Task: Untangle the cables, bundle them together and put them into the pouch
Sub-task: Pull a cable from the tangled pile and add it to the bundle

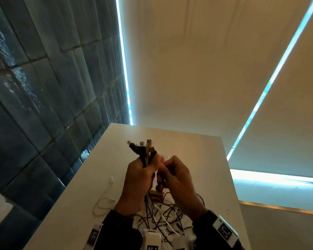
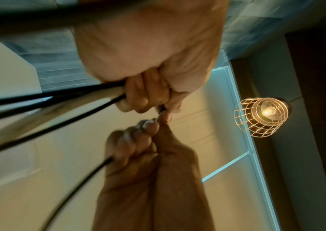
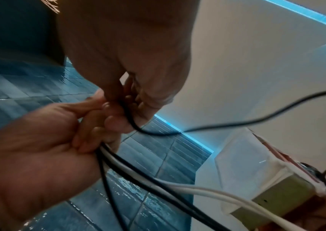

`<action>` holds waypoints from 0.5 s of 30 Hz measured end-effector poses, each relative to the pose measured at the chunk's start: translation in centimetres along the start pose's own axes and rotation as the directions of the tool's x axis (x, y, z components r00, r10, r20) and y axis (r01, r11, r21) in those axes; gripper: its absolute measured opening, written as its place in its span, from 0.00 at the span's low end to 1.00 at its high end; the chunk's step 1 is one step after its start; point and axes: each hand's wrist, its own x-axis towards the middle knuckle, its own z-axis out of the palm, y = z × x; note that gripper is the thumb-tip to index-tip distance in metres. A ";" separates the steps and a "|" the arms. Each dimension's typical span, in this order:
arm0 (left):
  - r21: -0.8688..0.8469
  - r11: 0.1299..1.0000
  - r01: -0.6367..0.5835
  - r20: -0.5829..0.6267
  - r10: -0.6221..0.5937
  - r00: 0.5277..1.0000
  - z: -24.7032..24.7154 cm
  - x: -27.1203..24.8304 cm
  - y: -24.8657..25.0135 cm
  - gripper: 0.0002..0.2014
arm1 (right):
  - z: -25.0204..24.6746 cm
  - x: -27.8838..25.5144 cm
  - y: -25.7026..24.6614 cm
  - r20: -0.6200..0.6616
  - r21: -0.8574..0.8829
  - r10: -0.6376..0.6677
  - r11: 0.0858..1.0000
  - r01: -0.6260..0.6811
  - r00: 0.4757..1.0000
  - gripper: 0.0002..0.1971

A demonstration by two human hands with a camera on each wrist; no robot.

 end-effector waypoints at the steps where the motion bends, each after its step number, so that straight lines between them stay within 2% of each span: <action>1: -0.026 1.000 -0.011 -0.015 0.010 1.000 -0.3 -0.1 0.2 0.14 | 0.0 -0.3 0.0 0.013 -0.015 0.027 1.000 -0.027 1.000 0.12; 3: -0.087 0.996 -0.025 -0.037 0.022 0.999 -0.9 0.0 0.6 0.17 | 0.0 -0.9 0.2 0.047 -0.037 0.059 0.998 -0.057 0.997 0.17; 5: -0.104 0.994 -0.038 -0.012 0.037 0.999 -1.3 -0.2 0.9 0.18 | 0.1 -1.4 -0.1 0.066 -0.062 0.036 0.998 -0.031 0.997 0.16; 8: -0.040 0.998 -0.044 0.052 0.046 0.998 -1.0 -0.9 1.0 0.20 | 0.7 -1.7 -1.0 0.092 -0.077 -0.039 0.996 0.047 0.995 0.14; 11: 0.029 0.997 -0.067 0.035 0.066 0.997 -0.8 -1.1 1.0 0.21 | 1.1 -1.9 -1.8 0.155 -0.078 -0.068 0.994 0.081 0.986 0.12; 15: -0.052 0.998 -0.041 0.004 0.042 0.999 -0.8 -1.4 1.1 0.21 | 0.4 -2.1 -1.1 0.207 -0.082 0.015 0.997 0.002 0.978 0.13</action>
